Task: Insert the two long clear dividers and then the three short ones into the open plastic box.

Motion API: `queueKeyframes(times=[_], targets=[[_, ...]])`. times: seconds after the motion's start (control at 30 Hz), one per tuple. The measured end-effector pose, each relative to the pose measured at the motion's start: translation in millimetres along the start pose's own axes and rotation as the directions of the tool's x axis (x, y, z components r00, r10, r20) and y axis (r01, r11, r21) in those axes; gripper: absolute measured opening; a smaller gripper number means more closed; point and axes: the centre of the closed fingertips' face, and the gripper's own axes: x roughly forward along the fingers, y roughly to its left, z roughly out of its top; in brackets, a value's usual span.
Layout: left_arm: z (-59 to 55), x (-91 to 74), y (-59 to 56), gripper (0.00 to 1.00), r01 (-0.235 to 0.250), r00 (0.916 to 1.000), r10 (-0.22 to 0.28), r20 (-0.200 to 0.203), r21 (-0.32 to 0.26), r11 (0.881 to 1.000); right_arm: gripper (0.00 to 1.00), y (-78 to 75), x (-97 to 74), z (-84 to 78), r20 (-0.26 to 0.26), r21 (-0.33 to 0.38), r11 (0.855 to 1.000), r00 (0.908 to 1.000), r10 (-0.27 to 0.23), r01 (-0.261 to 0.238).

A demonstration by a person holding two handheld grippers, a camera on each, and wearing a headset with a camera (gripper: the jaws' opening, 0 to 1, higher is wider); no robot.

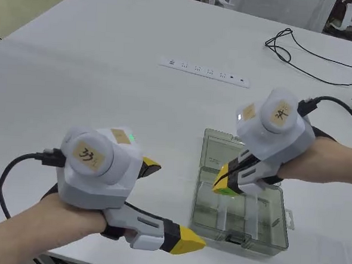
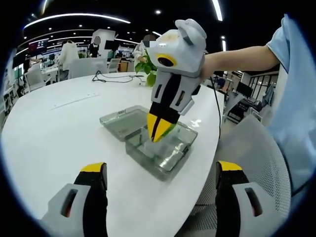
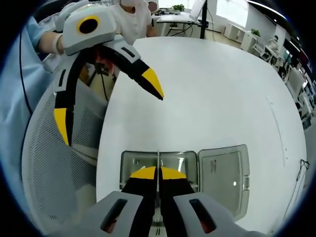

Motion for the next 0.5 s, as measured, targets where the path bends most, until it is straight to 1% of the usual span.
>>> queueKeyframes(times=[0.2,0.5], targets=[[-0.4,0.4,-0.3,0.92,0.004,1.0000,-0.004,-0.002,-0.002,1.000,0.02,0.1,12.1,-4.2,-0.030,-0.003,1.000,0.9995,0.008,-0.008],[0.5,1.1,-1.2,0.91,0.008,1.0000,-0.008,0.003,-0.003,1.000,0.02,0.5,14.2,-5.4,-0.044,0.010,1.000,0.9989,0.015,-0.015]])
